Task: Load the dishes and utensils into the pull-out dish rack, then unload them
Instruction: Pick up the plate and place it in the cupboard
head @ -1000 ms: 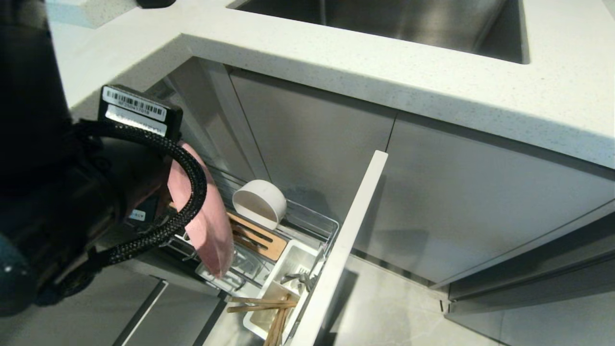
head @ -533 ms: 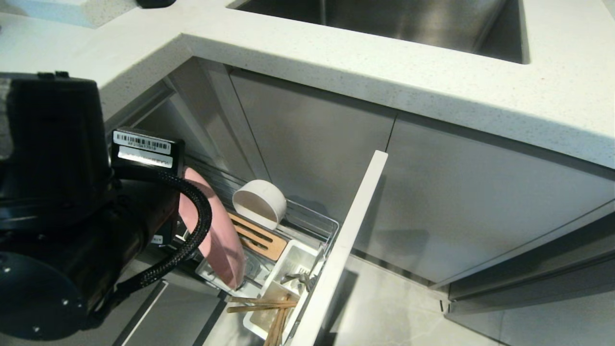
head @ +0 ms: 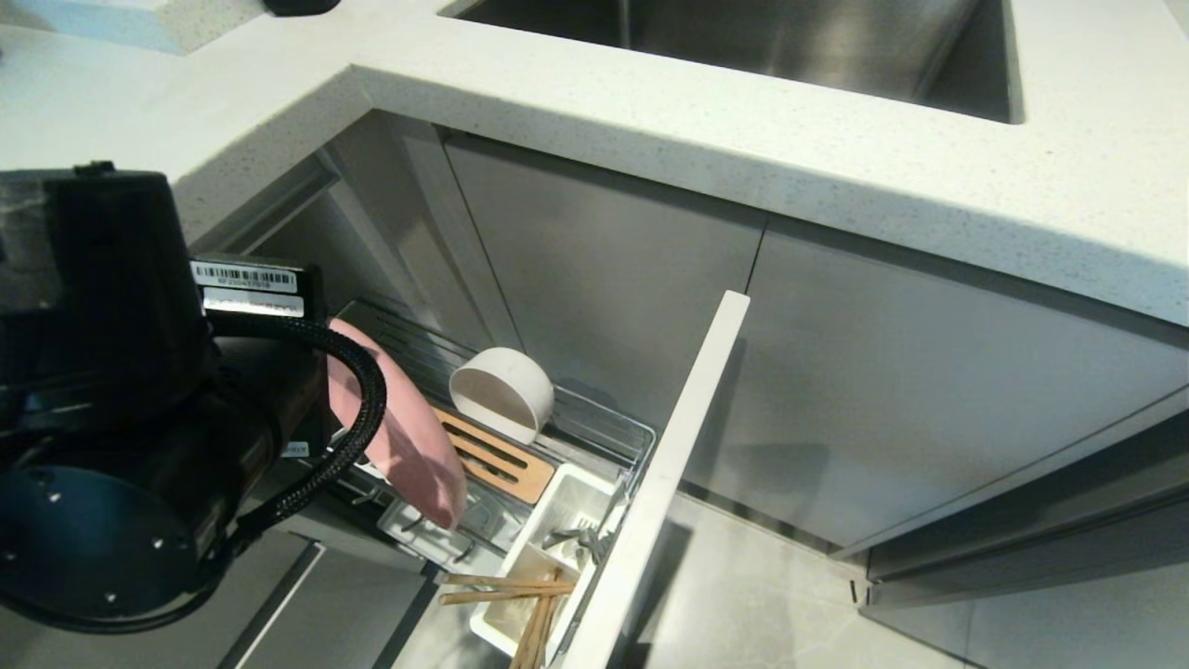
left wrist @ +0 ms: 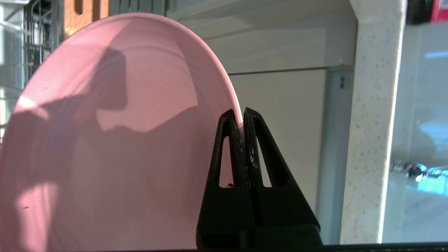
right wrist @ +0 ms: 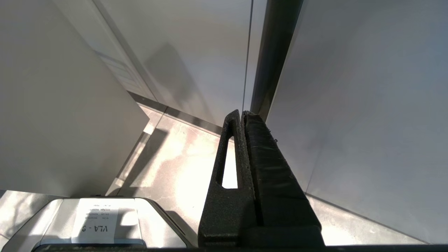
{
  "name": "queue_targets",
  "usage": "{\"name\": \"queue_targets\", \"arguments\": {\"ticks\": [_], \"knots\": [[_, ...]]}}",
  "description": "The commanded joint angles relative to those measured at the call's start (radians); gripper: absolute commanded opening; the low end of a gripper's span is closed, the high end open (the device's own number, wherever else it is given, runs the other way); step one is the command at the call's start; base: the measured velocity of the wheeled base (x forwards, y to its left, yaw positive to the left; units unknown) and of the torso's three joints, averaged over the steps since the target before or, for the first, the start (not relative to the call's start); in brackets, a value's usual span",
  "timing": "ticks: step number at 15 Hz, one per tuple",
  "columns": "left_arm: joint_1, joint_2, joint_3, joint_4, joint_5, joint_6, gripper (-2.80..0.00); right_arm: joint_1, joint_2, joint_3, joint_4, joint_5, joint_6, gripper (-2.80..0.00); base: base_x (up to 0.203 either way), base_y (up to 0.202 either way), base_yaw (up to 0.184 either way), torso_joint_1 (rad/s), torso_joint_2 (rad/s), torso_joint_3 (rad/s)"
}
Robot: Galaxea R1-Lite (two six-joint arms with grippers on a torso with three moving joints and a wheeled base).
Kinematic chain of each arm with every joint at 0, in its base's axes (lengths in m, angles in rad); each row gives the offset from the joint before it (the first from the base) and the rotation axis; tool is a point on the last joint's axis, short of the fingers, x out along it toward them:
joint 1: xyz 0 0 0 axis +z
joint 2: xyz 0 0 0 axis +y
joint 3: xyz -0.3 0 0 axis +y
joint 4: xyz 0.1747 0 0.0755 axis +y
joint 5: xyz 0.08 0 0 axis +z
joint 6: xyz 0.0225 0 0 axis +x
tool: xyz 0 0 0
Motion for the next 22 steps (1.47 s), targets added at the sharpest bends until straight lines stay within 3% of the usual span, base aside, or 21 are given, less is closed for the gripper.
{"name": "queue_targets", "arguments": {"ticks": [1, 7, 14, 22], "knots": [[0.010, 0.002, 0.012, -0.001, 0.007, -0.035, -2.80, 0.000, 0.000, 0.002, 0.000, 0.000, 0.000, -2.80, 0.000, 0.000, 0.000, 0.000, 0.00, 0.000], [0.043, 0.052, 0.038, 0.007, 0.006, -0.157, -2.80, 0.001, 0.000, 0.002, 0.000, 0.000, 0.000, -2.80, 0.000, 0.000, 0.000, 0.000, 0.00, 0.000], [0.069, 0.096, 0.046, 0.047, 0.006, -0.230, -2.80, 0.000, 0.000, 0.002, 0.000, 0.000, 0.000, -2.80, 0.000, 0.000, 0.000, 0.000, 0.00, 0.000], [0.110, 0.134, 0.046, 0.090, 0.003, -0.246, -2.80, 0.000, 0.000, 0.002, 0.000, 0.000, 0.000, -2.80, 0.000, 0.000, 0.000, 0.000, 0.00, 0.000]]}}
